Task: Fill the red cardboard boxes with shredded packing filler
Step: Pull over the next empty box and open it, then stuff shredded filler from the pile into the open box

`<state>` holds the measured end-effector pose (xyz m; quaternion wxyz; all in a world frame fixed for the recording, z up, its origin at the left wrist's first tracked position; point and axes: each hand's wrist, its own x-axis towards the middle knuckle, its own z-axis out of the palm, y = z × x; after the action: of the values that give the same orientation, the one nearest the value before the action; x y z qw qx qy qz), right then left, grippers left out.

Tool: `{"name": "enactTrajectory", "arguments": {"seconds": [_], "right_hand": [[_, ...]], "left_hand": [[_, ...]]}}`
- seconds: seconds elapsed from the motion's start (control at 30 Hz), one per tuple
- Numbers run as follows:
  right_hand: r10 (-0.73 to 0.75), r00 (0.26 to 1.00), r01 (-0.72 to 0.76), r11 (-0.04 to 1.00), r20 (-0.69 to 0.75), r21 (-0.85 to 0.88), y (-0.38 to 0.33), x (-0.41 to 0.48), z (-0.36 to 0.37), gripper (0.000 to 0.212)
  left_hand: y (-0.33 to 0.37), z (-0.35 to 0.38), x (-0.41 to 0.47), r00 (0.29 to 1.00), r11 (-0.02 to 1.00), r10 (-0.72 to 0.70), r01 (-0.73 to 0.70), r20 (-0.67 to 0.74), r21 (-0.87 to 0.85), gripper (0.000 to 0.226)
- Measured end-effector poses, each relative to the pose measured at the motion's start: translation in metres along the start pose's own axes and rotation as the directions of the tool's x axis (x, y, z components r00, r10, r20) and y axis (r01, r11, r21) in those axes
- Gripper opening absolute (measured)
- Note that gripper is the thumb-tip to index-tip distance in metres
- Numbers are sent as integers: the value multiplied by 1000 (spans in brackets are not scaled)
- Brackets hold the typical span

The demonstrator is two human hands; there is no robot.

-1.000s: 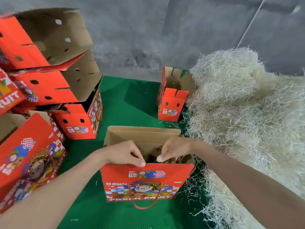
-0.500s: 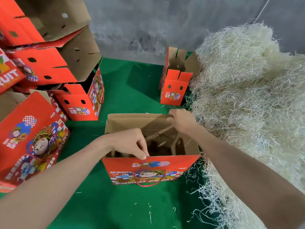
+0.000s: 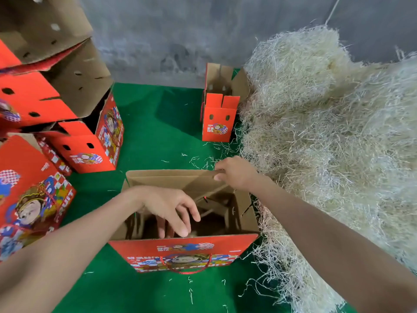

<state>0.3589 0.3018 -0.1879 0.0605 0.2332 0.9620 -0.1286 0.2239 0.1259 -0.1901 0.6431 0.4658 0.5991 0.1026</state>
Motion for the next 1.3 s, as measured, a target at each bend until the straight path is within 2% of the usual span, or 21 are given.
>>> {"name": "enactTrajectory", "arguments": {"seconds": [0.07,0.1,0.17,0.2,0.27,0.37,0.47,0.57,0.63,0.7,0.73,0.8,0.83,0.93,0.97,1.07,1.13,1.17,1.2,1.23,1.3], "right_hand": [[-6,1000,6,1000,14,8,-4,-1,5,24],[-17,1000,17,999,19,33,-6,-3,7,29],[-19,1000,19,993,-2,114,-1,-14,6,41],[-5,999,10,989,-35,151,7,-20,3,48],[68,990,-40,978,-126,207,31,-35,-7,52],[266,936,-222,955,-231,198,82,-61,-24,50],[449,875,-467,881,-180,-72,142,-90,-28,92],[509,856,-517,847,-88,-128,181,-110,-7,134],[500,857,-513,848,-125,-131,194,-112,10,142],[520,842,-534,842,-145,-79,200,-108,17,135],[529,835,-540,841,-152,-40,203,-105,18,122],[535,827,-531,844,-177,68,209,-100,11,79],[539,818,-510,841,-201,181,209,-98,2,62],[524,757,-312,814,-390,489,208,-101,-45,22],[506,738,-221,806,-447,549,204,-104,-62,17],[443,761,-10,738,-474,674,184,-112,-95,26],[387,808,80,675,-444,734,168,-116,-103,25],[318,839,128,673,-441,729,163,-118,-106,23],[242,872,170,665,-425,727,160,-122,-109,23],[183,902,199,626,-390,754,160,-125,-113,30],[165,928,217,488,-333,846,175,-133,-122,56]], "left_hand": [[2,2,12,977,1000,20,-18,-213,11,28],[4,2,18,919,998,59,-42,-390,54,21],[15,0,33,714,981,183,-87,-675,174,15],[22,-1,38,622,971,235,-111,-747,214,16],[36,-1,47,500,949,314,-139,-807,284,18],[55,3,57,434,936,353,-163,-829,313,21],[79,14,71,455,923,383,-202,-804,326,23],[105,23,87,516,924,379,-261,-768,280,21],[122,27,100,557,926,368,-290,-745,240,16],[140,29,112,588,929,357,-308,-726,206,14],[147,30,118,597,930,351,-312,-721,194,16],[161,31,127,604,932,349,-306,-716,195,23],[165,30,130,600,929,359,-302,-715,214,35],[180,23,140,613,915,397,-322,-683,242,98],[186,21,143,637,905,419,-350,-647,242,116],[207,24,156,691,879,475,-408,-545,248,140],[218,24,169,731,901,434,-350,-527,257,134],[224,25,175,758,919,393,-312,-521,239,120],[229,25,180,761,931,358,-332,-541,149,104],[233,25,182,756,915,311,-402,-576,-33,97],[235,20,185,741,815,207,-492,-638,-306,89]]}}
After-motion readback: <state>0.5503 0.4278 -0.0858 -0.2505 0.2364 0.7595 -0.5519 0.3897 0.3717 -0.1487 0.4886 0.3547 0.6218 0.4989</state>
